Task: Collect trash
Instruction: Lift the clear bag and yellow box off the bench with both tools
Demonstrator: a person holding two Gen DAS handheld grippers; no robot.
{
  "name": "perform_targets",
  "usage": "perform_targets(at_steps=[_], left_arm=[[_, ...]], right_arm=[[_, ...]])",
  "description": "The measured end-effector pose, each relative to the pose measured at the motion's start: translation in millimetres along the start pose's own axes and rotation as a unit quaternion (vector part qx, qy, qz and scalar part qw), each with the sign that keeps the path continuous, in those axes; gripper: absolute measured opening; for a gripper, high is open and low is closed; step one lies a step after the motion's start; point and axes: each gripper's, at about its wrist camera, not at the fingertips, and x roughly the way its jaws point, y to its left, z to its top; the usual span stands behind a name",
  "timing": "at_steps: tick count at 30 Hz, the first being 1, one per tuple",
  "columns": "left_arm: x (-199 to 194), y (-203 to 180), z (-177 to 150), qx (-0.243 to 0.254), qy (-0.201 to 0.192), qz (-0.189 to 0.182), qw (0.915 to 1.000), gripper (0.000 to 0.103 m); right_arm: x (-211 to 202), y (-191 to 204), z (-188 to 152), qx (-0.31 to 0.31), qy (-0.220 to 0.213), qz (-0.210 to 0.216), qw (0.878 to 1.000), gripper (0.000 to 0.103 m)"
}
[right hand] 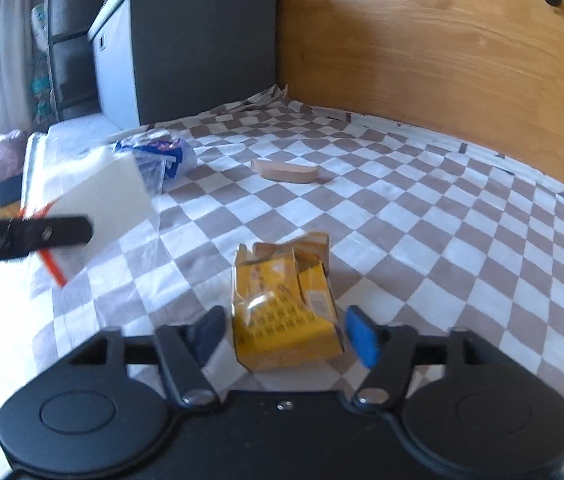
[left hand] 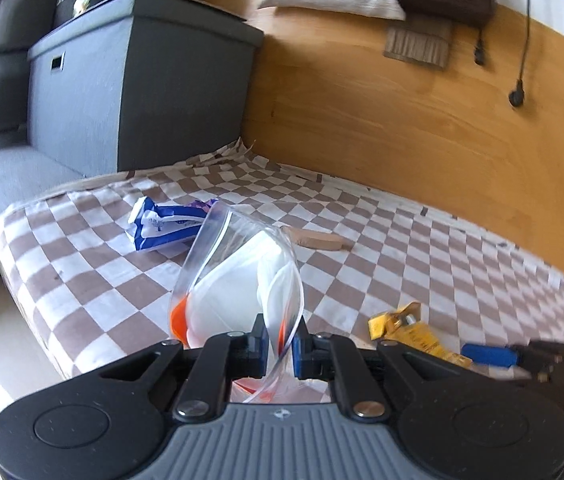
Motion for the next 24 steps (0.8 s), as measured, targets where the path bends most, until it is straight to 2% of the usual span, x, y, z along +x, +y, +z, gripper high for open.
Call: perform_targets(at_steps=[5, 7, 10, 18, 24], left_arm=[[-0.2, -4.0, -1.9, 0.023, 0.005, 0.013, 0.9996, 0.012], [2.4, -6.2, -2.6, 0.038, 0.009, 0.019, 0.9991, 0.012], [5.7, -9.0, -1.4, 0.050, 0.010, 0.025, 0.9984, 0.012], [-2.4, -18.4, 2.1, 0.065, 0.006, 0.038, 0.9971, 0.011], [-23.4, -15.2, 1.4, 0.059, -0.014, 0.059, 0.9964, 0.011]], right_arm=[[14.6, -4.8, 4.7, 0.027, 0.006, -0.001, 1.000, 0.075], [22.4, -2.7, 3.2, 0.017, 0.017, -0.008, 1.000, 0.062], [26.0, -3.2, 2.7, 0.019, 0.021, -0.015, 0.999, 0.062], [-3.0, -15.4, 6.6, 0.054, -0.028, -0.017, 0.998, 0.061], [-27.1, -8.6, 8.4, 0.049, -0.054, -0.013, 0.997, 0.061]])
